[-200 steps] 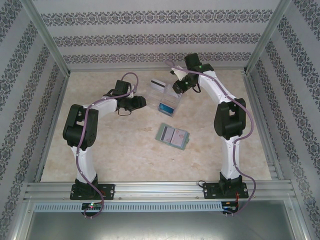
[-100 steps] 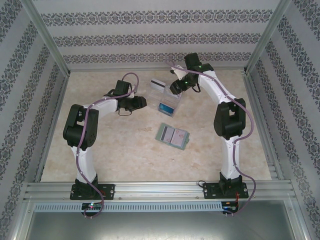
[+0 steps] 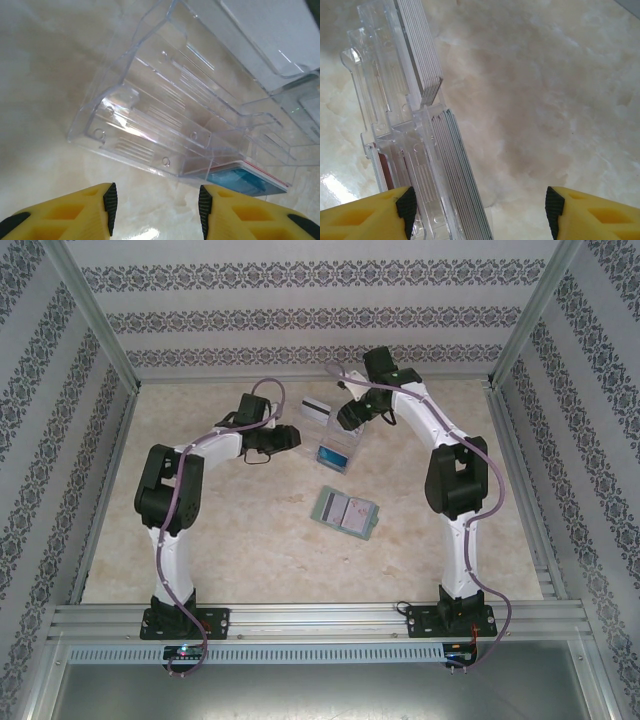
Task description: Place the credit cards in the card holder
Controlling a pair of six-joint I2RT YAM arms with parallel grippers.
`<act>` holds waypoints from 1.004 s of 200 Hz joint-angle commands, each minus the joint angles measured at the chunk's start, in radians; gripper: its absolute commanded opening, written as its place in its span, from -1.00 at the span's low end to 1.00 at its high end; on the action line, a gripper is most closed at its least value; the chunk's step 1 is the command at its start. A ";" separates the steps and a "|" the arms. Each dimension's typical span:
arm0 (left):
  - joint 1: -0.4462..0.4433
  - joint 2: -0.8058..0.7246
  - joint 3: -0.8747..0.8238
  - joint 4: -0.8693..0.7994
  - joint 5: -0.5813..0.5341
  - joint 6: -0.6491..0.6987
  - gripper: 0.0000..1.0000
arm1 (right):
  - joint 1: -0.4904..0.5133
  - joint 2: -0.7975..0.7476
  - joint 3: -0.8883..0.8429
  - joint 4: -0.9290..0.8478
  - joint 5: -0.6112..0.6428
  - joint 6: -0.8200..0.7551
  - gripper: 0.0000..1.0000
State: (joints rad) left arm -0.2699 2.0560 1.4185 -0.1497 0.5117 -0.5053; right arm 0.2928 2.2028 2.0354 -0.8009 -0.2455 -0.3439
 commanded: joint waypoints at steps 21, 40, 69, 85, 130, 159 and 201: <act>-0.025 0.083 0.073 -0.086 -0.094 -0.010 -0.01 | 0.012 0.028 0.025 -0.015 0.026 -0.015 0.43; -0.028 0.101 0.099 -0.115 -0.147 -0.026 0.04 | 0.011 0.026 0.027 -0.015 0.029 -0.017 0.43; -0.034 0.122 0.123 -0.134 -0.185 -0.056 0.07 | 0.011 0.028 0.029 -0.017 0.032 -0.017 0.44; -0.036 0.123 0.122 -0.124 -0.182 -0.077 0.08 | 0.011 0.028 0.029 -0.019 0.034 -0.019 0.43; -0.052 0.156 0.209 -0.265 -0.280 -0.088 0.07 | 0.009 0.017 0.025 -0.017 0.041 -0.022 0.44; -0.076 0.172 0.233 -0.332 -0.342 -0.062 0.06 | 0.008 0.021 0.037 -0.015 0.066 -0.017 0.43; -0.077 0.206 0.220 -0.328 -0.330 -0.065 0.04 | 0.010 0.033 0.052 -0.020 0.073 -0.017 0.44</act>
State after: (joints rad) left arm -0.3347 2.2108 1.6379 -0.3981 0.1928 -0.5800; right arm 0.2974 2.2227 2.0529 -0.8055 -0.1947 -0.3470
